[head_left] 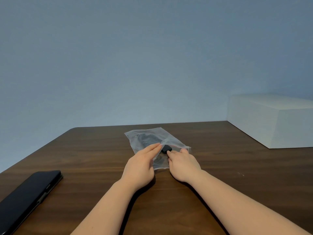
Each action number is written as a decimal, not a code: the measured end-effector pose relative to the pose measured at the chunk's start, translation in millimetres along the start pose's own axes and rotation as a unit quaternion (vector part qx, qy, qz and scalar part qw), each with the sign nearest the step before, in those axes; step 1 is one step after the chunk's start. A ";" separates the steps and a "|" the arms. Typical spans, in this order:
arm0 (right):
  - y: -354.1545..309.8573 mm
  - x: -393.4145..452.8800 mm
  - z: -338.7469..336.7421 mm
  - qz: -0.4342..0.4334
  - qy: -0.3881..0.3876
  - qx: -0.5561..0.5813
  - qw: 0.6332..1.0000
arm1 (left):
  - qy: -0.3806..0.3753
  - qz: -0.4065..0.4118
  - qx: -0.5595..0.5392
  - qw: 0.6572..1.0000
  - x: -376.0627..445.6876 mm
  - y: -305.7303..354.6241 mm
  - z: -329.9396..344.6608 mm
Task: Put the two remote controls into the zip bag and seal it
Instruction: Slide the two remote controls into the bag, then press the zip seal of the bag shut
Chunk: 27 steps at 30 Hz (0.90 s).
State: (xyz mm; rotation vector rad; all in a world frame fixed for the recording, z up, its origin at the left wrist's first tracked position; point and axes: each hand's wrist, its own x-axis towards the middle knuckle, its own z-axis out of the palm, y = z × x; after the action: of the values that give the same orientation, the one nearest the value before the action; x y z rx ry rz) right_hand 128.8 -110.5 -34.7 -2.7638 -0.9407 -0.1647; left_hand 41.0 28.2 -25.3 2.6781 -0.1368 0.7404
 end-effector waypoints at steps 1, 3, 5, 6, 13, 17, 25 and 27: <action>-0.2 1.6 -0.2 0.000 -0.012 -0.007 1.000 | 0.000 0.000 0.000 1.000 0.1 0.0 0.4; -1.6 3.7 -0.9 -0.001 -0.025 -0.017 1.000 | -0.004 0.001 0.000 1.000 -0.3 -0.2 0.8; -2.2 4.4 -1.8 0.001 -0.031 -0.019 0.999 | -0.009 0.000 0.000 1.000 -0.5 -0.9 1.0; -2.1 4.1 -2.6 0.002 -0.036 -0.019 0.999 | -0.012 -0.002 0.000 1.000 -0.4 -1.6 1.3; -1.8 0.6 -8.2 -0.020 -0.044 -0.020 0.999 | -0.055 -0.005 -0.021 0.998 -0.5 -2.5 3.7; 4.9 -11.0 -16.4 -0.003 0.003 0.032 0.999 | -0.086 -0.017 -0.010 0.996 -1.5 -9.4 0.8; 18.8 -25.7 -45.3 -0.033 0.202 0.111 0.973 | 0.086 -0.079 -0.054 0.992 -2.1 -2.1 -12.1; 12.5 -27.9 -44.8 -0.090 0.169 0.076 0.978 | 0.104 -0.075 -0.043 0.991 -1.9 -1.8 -14.3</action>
State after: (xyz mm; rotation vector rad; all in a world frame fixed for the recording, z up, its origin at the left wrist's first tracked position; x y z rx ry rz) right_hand 112.9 -147.3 1.8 -2.4050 -1.0570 -0.5491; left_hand 32.9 35.1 -15.4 2.4787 0.0828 0.9361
